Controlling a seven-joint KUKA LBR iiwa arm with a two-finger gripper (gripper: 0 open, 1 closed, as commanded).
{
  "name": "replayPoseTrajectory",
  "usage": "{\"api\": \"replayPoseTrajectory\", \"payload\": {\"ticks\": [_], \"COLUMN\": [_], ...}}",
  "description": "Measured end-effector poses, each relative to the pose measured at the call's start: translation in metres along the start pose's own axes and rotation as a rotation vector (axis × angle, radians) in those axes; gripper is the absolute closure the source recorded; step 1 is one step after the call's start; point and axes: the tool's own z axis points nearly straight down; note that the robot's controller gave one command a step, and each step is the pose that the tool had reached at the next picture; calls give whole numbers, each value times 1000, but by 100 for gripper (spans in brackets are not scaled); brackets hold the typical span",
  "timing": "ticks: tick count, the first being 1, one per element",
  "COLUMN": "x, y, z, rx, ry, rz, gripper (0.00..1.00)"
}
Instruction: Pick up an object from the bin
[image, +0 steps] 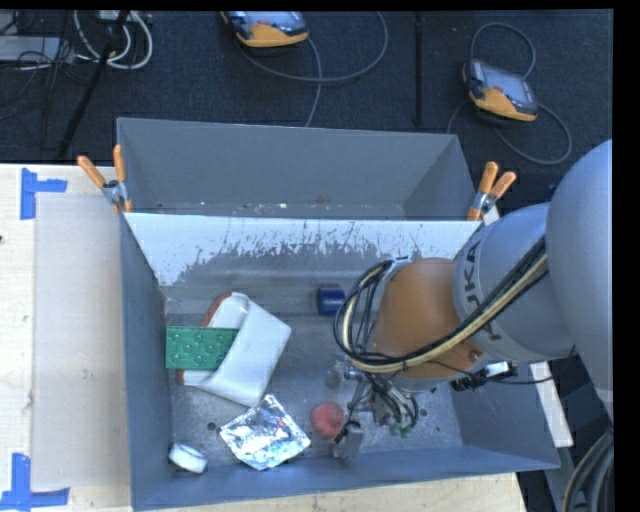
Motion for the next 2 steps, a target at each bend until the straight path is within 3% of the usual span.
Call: {"api": "replayPoseTrajectory", "payload": {"ticks": [1, 2], "x": [-1, -71], "y": [0, 0], "z": [-1, -147], "rx": [1, -1], "ry": [-2, -17], "rz": [-2, -42], "gripper": [100, 100]}}
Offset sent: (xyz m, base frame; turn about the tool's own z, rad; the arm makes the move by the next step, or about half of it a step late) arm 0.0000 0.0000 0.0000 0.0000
